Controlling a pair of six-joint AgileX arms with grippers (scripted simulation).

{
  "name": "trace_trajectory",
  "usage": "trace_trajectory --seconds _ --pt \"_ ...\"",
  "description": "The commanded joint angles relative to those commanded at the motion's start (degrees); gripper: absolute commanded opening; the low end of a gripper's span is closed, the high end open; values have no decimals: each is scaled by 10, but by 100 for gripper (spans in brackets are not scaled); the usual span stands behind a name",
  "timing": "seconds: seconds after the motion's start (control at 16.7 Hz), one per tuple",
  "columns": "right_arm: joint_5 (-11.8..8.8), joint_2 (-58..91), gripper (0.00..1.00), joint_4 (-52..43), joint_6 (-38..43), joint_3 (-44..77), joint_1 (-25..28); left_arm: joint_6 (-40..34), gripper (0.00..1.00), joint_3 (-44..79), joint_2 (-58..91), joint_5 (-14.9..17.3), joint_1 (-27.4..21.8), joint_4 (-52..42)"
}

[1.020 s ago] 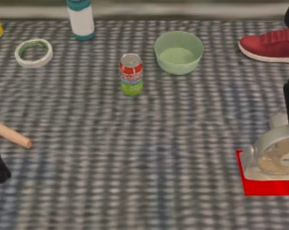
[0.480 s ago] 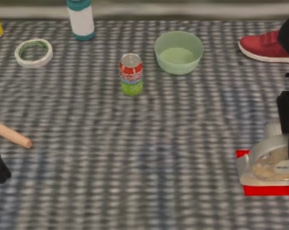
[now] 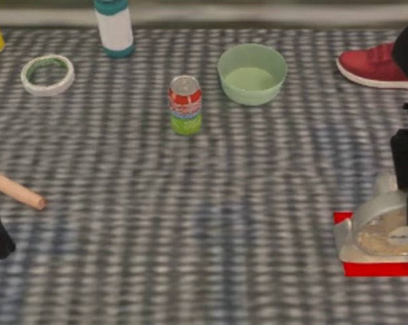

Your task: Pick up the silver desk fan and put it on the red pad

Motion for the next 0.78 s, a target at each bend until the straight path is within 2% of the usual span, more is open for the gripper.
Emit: trace_trajectory --seconds 0.42,0.78 --pt "0 0 98 0 0 0 0 0 100 0 0 0 0 0" --pt "0 0 100 0 0 0 0 0 100 0 0 0 0 0"
